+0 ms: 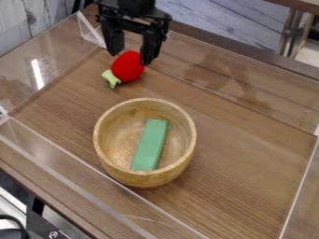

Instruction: Move the red fruit to the right

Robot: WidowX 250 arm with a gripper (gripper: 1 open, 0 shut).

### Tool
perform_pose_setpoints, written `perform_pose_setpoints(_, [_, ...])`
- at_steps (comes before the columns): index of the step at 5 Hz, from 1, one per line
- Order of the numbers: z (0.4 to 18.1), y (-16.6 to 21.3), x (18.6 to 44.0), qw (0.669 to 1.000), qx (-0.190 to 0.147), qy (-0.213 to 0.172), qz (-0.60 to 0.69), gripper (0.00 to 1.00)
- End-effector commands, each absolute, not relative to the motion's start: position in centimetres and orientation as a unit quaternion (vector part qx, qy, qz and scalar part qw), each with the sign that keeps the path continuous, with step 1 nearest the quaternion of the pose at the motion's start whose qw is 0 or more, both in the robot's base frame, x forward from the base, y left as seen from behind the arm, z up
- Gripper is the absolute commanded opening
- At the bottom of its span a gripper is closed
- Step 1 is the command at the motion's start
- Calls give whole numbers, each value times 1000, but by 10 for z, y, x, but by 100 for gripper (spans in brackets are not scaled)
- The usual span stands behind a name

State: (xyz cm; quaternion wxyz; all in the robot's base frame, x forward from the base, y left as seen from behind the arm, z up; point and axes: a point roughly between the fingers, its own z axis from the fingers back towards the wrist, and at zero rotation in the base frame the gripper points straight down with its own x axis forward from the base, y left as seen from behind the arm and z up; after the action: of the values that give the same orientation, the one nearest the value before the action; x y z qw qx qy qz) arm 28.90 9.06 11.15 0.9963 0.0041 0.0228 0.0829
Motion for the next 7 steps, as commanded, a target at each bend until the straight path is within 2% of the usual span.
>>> perform_pose_setpoints(1, [119, 103, 300, 996, 13, -12, 85, 100])
perform_pose_setpoints(4, [93, 114, 311, 995, 9, -39, 94, 100])
perform_pose_setpoints(7, [78, 124, 324, 993, 10, -61, 103, 100])
